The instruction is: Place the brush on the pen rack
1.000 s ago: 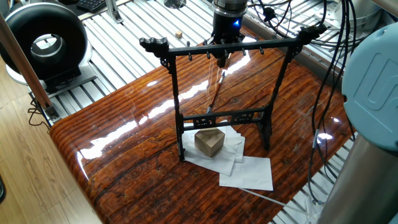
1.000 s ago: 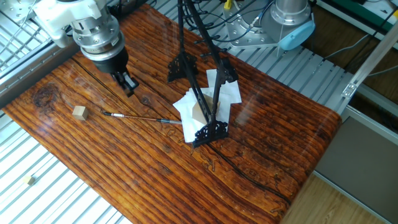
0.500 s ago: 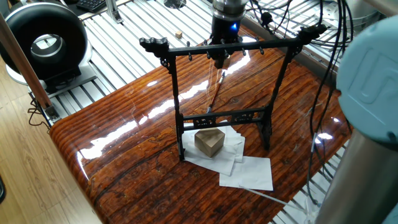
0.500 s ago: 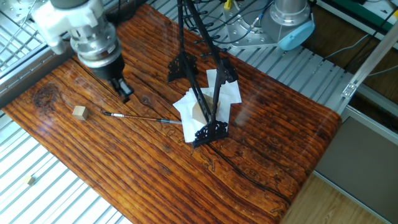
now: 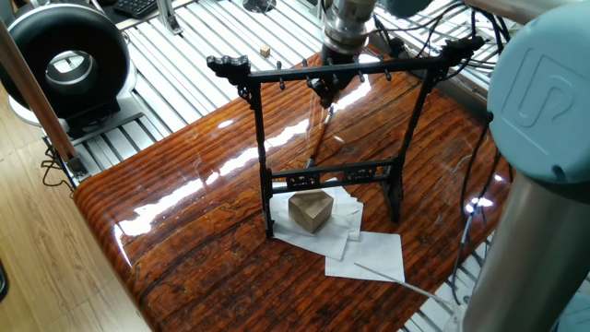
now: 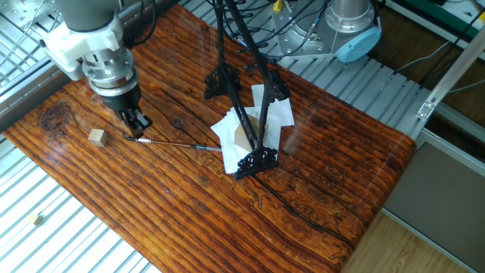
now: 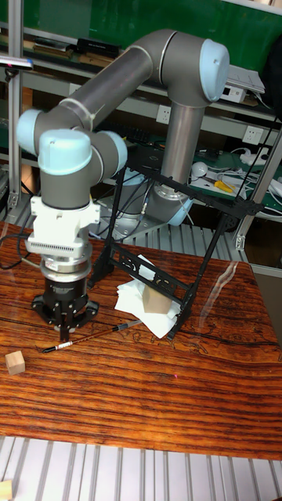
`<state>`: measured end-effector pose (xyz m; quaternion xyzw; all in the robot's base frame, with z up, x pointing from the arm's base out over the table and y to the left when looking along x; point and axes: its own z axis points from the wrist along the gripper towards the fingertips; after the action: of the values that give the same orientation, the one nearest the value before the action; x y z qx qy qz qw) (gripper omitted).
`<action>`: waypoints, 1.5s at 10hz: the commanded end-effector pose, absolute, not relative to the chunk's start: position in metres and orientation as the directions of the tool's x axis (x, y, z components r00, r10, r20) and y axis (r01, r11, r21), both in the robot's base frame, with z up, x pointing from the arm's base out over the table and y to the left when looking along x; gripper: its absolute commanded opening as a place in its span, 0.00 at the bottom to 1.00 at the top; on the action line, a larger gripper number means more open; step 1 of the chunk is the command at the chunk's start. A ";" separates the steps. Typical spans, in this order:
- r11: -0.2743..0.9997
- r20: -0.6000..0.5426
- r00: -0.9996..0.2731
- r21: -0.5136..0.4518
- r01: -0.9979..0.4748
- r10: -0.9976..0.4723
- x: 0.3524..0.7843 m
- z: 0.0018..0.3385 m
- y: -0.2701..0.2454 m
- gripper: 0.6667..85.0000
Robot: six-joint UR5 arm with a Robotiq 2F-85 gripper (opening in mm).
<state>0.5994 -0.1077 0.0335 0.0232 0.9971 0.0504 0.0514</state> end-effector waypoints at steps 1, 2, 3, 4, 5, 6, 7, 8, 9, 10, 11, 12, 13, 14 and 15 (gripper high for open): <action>0.994 -0.135 -0.991 0.110 -0.011 0.004 0.601 0.027 -0.112 0.17; 0.992 -0.132 -0.991 0.123 -0.006 0.010 0.599 0.029 -0.109 0.17; 0.989 -0.127 -0.992 0.146 0.000 0.018 0.597 0.030 -0.101 0.19; 0.988 -0.124 -0.992 0.156 0.004 0.024 0.594 0.031 -0.098 0.20; 0.986 -0.123 -0.992 0.166 0.009 0.030 0.591 0.031 -0.095 0.20; 0.984 -0.124 -0.992 0.177 0.013 0.036 0.589 0.030 -0.092 0.21; 0.984 -0.122 -0.992 0.178 0.013 0.036 0.586 0.028 -0.092 0.21; 0.981 -0.117 -0.992 0.190 0.024 0.047 0.584 0.028 -0.089 0.22; 0.982 -0.107 -0.993 0.186 0.030 0.051 0.581 0.028 -0.090 0.21; 0.978 -0.089 -0.994 0.204 0.052 0.071 0.576 0.027 -0.085 0.21; 0.971 -0.071 -0.994 0.229 0.069 0.087 0.572 0.026 -0.078 0.21; 0.963 -0.044 -0.994 0.255 0.086 0.100 0.564 0.026 -0.070 0.21; 0.952 -0.026 -0.993 0.288 0.101 0.113 0.558 0.026 -0.061 0.21; 0.952 -0.026 -0.993 0.288 0.106 0.118 0.558 0.024 -0.060 0.21; 0.948 -0.023 -0.992 0.297 0.113 0.126 0.559 0.024 -0.056 0.21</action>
<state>0.5628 -0.0682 0.0232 0.0440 0.9906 0.1267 0.0273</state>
